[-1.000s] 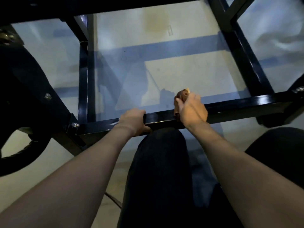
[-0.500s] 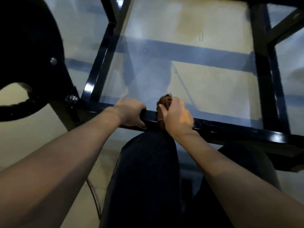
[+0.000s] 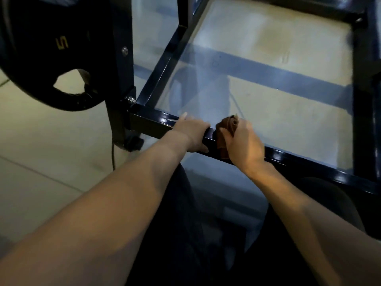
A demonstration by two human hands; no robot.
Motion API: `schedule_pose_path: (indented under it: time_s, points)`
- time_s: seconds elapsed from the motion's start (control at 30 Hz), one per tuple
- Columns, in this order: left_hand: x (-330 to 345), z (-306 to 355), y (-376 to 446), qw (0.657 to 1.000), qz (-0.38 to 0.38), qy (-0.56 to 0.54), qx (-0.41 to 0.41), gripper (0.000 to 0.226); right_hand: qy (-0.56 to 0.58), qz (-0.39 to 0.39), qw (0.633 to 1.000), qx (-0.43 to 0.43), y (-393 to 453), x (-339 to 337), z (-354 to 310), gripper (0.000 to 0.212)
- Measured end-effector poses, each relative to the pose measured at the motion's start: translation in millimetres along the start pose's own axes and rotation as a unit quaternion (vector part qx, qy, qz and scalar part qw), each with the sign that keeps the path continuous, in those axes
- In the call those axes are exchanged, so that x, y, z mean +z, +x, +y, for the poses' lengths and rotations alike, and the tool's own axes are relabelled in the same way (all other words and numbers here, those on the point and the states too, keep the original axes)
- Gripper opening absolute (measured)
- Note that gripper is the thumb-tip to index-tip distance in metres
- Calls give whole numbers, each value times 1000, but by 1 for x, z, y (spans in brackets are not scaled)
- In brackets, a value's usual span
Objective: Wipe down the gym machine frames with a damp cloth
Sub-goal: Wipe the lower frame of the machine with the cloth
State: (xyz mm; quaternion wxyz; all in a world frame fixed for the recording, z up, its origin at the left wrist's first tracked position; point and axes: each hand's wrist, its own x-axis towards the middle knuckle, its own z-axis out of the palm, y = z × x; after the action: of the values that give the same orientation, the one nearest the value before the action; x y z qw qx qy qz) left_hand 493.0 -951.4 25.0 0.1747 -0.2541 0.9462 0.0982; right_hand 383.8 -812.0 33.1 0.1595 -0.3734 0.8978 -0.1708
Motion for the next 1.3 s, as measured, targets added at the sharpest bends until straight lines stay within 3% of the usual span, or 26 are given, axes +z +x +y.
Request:
schedule_pose_path:
  time_s: [0.07,0.17,0.23,0.33,0.4,0.47,0.53,0.6,0.63,0.7,0.77,0.83,0.93,1.03,1.1,1.2,1.3]
  points:
    - [-1,-13,-11,999,33,14,4,62,-9,13,999,50,0,-10,14,46]
    - [-5,-41,-37,997,54,46,-40,103,-13,17,994,109,4,-18,15,48]
    - [0,-63,-53,989,53,36,-134,126,23,19,994,101,6,-10,-10,48]
    - [2,-78,-70,943,17,-123,-309,147,36,10,998,50,-2,9,-43,48]
    - [-2,-75,-65,880,18,-264,-396,150,9,4,1000,26,-6,14,-46,47]
    - [-2,-72,-53,804,42,-390,-447,147,-18,19,998,54,-2,8,-32,47]
    - [1,-78,-45,702,51,-535,-467,134,-19,24,996,84,8,2,-24,46]
    - [1,-83,-46,571,62,-688,-445,99,-8,30,995,91,17,4,-28,47]
    - [1,-85,-49,523,75,-735,-425,72,3,33,996,86,19,8,-34,47]
    - [6,-92,-47,472,120,-769,-414,27,19,43,997,57,16,21,-49,46]
    - [6,-91,-46,397,162,-798,-423,23,9,41,999,20,8,30,-56,46]
    - [9,-87,-41,372,164,-796,-449,49,-33,46,998,10,4,28,-50,47]
    - [47,-101,-20,375,169,-760,-503,88,-46,59,995,62,13,19,-33,48]
    - [37,-91,-27,376,181,-737,-532,80,8,56,995,84,24,25,-42,46]
    - [20,-81,-37,352,208,-751,-519,73,33,51,996,60,22,34,-64,44]
    - [12,-77,-43,317,216,-784,-487,68,-33,33,999,-14,11,39,-77,44]
    - [18,-83,-48,332,206,-791,-471,66,-57,42,997,21,14,25,-50,45]
